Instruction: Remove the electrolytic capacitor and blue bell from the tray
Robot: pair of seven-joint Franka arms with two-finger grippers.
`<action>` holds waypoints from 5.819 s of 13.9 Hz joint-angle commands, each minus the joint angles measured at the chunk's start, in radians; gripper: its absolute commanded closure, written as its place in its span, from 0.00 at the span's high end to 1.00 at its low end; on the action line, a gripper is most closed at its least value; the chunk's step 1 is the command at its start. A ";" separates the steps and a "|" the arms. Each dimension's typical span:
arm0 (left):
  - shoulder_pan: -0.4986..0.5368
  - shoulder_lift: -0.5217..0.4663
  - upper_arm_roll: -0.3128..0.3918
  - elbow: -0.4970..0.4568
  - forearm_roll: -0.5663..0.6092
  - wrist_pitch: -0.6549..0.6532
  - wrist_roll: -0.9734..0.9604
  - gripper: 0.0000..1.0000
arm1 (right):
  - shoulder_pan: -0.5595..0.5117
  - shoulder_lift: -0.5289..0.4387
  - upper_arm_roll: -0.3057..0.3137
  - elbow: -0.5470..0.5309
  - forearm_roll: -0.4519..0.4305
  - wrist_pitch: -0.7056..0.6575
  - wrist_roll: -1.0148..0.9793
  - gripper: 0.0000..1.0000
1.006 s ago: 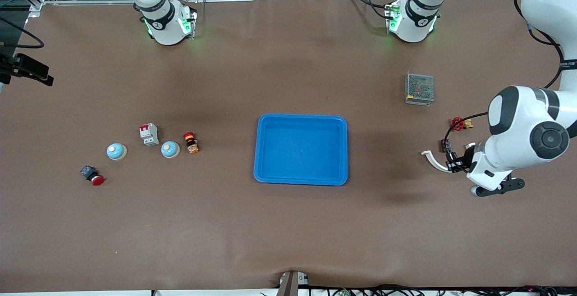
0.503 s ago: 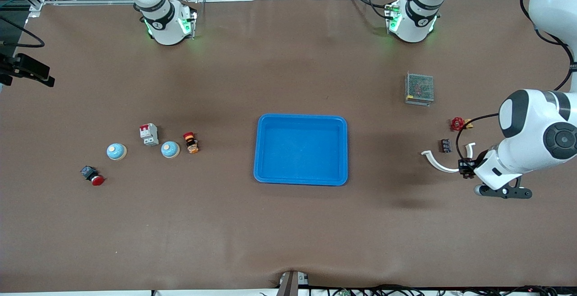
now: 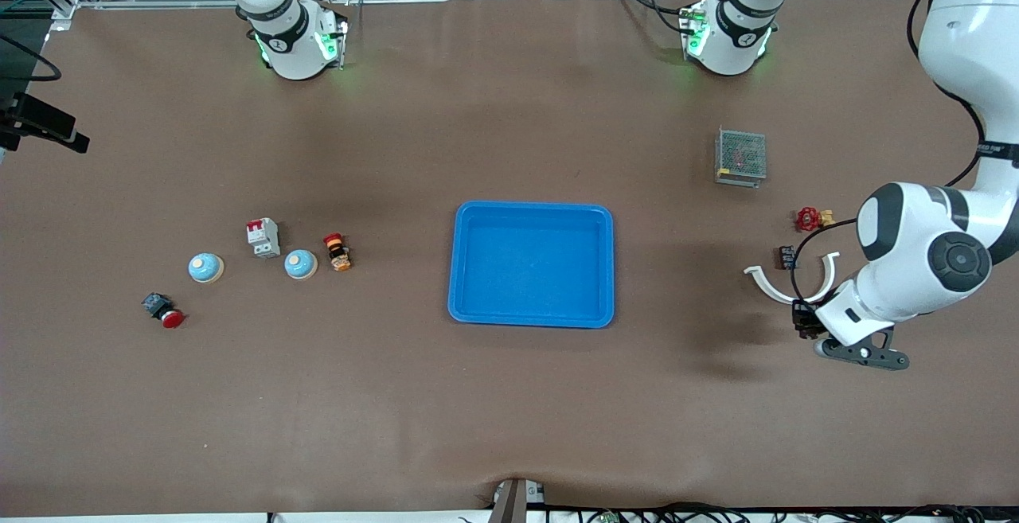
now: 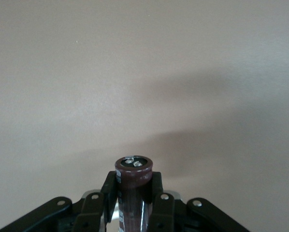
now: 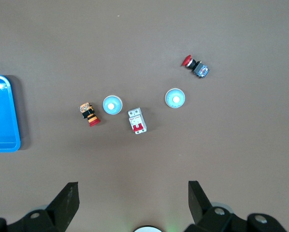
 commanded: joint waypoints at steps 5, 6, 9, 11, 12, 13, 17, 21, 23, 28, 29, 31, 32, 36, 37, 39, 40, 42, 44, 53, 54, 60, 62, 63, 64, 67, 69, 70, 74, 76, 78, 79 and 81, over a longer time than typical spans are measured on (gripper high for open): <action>-0.011 0.051 0.058 -0.006 0.058 0.081 0.015 0.00 | -0.017 0.001 0.011 0.013 0.018 -0.006 -0.009 1.00; -0.009 0.054 0.058 -0.009 0.058 0.095 0.015 0.00 | -0.017 0.001 0.009 0.015 0.016 -0.008 -0.009 1.00; -0.005 0.063 0.061 -0.011 0.058 0.109 0.015 0.00 | -0.017 0.001 0.009 0.015 0.014 -0.008 -0.009 1.00; -0.006 0.069 0.078 -0.023 0.058 0.139 0.015 0.00 | -0.017 0.001 0.011 0.015 0.016 -0.008 -0.009 1.00; -0.003 0.069 0.079 -0.034 0.060 0.152 0.015 0.00 | -0.017 0.003 0.011 0.015 0.016 -0.006 -0.009 1.00; 0.000 0.069 0.079 -0.040 0.058 0.161 0.015 0.00 | -0.017 0.004 0.011 0.015 0.019 -0.006 -0.009 1.00; 0.012 0.069 0.079 -0.064 0.058 0.164 0.010 0.00 | -0.015 0.006 0.011 0.015 0.019 -0.003 -0.009 1.00; 0.021 0.072 0.081 -0.066 0.057 0.164 0.004 0.00 | -0.015 0.006 0.011 0.015 0.018 -0.003 -0.011 1.00; 0.028 0.078 0.081 -0.066 0.058 0.181 0.004 0.00 | -0.015 0.006 0.011 0.015 0.018 -0.002 -0.011 1.00; 0.028 0.092 0.081 -0.064 0.057 0.198 0.003 0.00 | -0.012 0.008 0.011 0.015 0.019 -0.002 -0.011 1.00; 0.028 0.092 0.081 -0.064 0.057 0.199 0.003 0.00 | -0.012 0.008 0.011 0.015 0.018 -0.002 -0.011 1.00; 0.026 0.092 0.081 -0.064 0.057 0.199 -0.003 0.00 | -0.015 0.008 0.011 0.015 0.018 -0.003 -0.011 1.00; 0.021 0.092 0.081 -0.064 0.052 0.199 -0.017 0.39 | -0.015 0.006 0.011 0.015 0.018 -0.005 -0.011 1.00; 0.015 0.089 0.081 -0.064 0.057 0.198 -0.082 1.00 | -0.014 0.007 0.011 0.015 0.014 -0.006 -0.012 1.00; 0.017 0.086 0.081 -0.064 0.057 0.196 -0.082 1.00 | -0.014 0.008 0.011 0.015 0.014 -0.006 -0.012 1.00; 0.018 0.078 0.081 -0.057 0.057 0.189 -0.080 1.00 | -0.014 0.006 0.011 0.015 0.011 -0.006 -0.012 1.00; 0.021 0.075 0.081 -0.052 0.057 0.186 -0.077 1.00 | -0.014 0.006 0.011 0.015 0.011 -0.006 -0.012 1.00; 0.024 0.060 0.079 -0.034 0.044 0.141 -0.077 1.00 | -0.014 0.006 0.011 0.016 0.010 -0.006 -0.012 1.00; 0.011 0.062 0.075 0.052 0.037 0.001 -0.078 1.00 | -0.014 0.006 0.011 0.016 0.014 -0.006 -0.011 1.00; -0.216 -0.064 0.197 0.198 -0.225 -0.302 -0.164 1.00 | -0.014 0.006 0.011 0.016 0.011 -0.006 -0.011 1.00; -0.219 -0.101 0.214 0.196 -0.271 -0.313 -0.161 1.00 | -0.014 0.006 0.011 0.016 0.013 -0.005 -0.011 1.00; -0.294 -0.300 0.269 0.193 -0.328 -0.518 -0.158 1.00 | -0.014 0.006 0.011 0.016 0.016 -0.005 -0.012 1.00; -0.317 -0.366 0.294 0.192 -0.350 -0.570 -0.142 1.00 | -0.014 0.006 0.011 0.016 0.014 -0.005 -0.011 1.00; -0.321 -0.391 0.294 0.195 -0.350 -0.607 -0.123 1.00 | -0.014 0.006 0.011 0.016 0.014 -0.005 -0.012 1.00; -0.324 -0.427 0.296 0.189 -0.350 -0.635 -0.084 1.00 | -0.014 0.006 0.011 0.016 0.013 -0.005 -0.012 1.00; -0.328 -0.513 0.309 0.189 -0.388 -0.716 -0.045 1.00 | -0.014 0.006 0.011 0.016 0.008 -0.005 -0.012 1.00; -0.373 -0.564 0.373 0.189 -0.408 -0.756 -0.036 1.00 | -0.012 0.006 0.011 0.016 0.008 -0.005 -0.012 1.00; -0.377 -0.581 0.380 0.189 -0.410 -0.772 -0.023 1.00 | -0.012 0.006 0.011 0.016 0.008 -0.005 -0.012 1.00; -0.379 -0.650 0.381 0.147 -0.410 -0.799 0.001 1.00 | -0.012 0.006 0.011 0.016 0.010 -0.005 -0.012 1.00; -0.390 -0.665 0.381 0.143 -0.408 -0.798 0.001 1.00 | -0.011 0.006 0.011 0.016 0.010 -0.005 -0.012 1.00; -0.397 -0.676 0.381 0.147 -0.407 -0.796 0.001 1.00 | -0.011 0.006 0.011 0.016 0.008 -0.005 -0.012 1.00; -0.402 -0.678 0.381 0.149 -0.402 -0.796 0.003 1.00 | -0.012 0.006 0.011 0.016 0.008 -0.005 -0.012 1.00; -0.405 -0.678 0.378 0.150 -0.398 -0.796 0.004 1.00 | -0.011 0.006 0.013 0.016 0.008 -0.005 -0.012 1.00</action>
